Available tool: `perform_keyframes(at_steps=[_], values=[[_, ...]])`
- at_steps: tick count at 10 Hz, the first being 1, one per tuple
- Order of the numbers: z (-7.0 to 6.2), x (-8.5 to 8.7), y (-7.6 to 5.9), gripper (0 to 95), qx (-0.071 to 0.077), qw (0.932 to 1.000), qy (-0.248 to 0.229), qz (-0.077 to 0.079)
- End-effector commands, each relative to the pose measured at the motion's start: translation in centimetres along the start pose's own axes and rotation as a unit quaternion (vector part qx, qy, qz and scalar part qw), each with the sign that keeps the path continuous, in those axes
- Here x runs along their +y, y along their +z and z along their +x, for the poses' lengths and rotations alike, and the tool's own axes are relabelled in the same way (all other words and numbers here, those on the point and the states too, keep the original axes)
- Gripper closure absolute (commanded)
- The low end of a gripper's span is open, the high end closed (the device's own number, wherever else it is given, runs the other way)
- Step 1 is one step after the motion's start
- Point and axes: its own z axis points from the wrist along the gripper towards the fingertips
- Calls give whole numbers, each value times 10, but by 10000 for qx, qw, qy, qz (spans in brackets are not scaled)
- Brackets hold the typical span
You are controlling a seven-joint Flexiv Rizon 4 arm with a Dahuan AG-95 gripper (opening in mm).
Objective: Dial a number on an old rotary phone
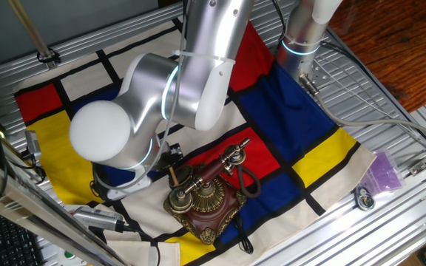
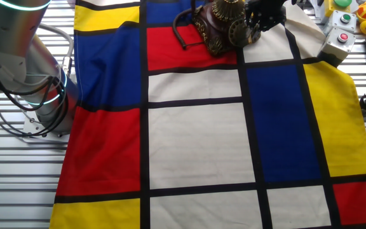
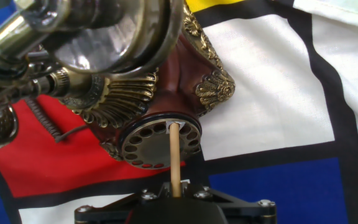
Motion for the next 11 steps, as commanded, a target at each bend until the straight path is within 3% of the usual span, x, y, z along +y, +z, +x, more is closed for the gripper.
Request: perform_keyframes(at_steps=[1, 11], values=[[-1, -2, 1, 950, -7, 10000, -1, 2], [1, -8, 7, 950, 39, 10000, 2, 11]])
